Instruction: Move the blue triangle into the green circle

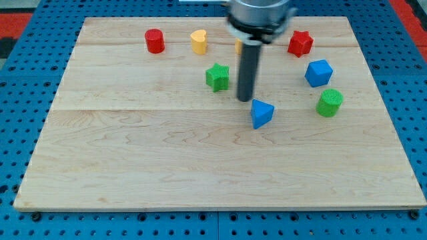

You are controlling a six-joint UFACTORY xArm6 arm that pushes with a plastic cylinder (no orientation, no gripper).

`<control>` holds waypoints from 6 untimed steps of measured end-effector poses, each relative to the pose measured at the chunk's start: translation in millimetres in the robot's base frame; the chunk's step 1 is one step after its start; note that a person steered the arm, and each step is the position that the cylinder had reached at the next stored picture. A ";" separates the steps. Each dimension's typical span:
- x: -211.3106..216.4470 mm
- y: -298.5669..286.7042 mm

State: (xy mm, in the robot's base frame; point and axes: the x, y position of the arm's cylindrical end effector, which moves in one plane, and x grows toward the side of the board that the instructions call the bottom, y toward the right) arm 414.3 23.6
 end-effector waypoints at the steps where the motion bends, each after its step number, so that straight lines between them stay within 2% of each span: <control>1: 39.3 13.5; 4: 42.4 162.6; 6: 22.3 168.1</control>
State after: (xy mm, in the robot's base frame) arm 436.6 191.7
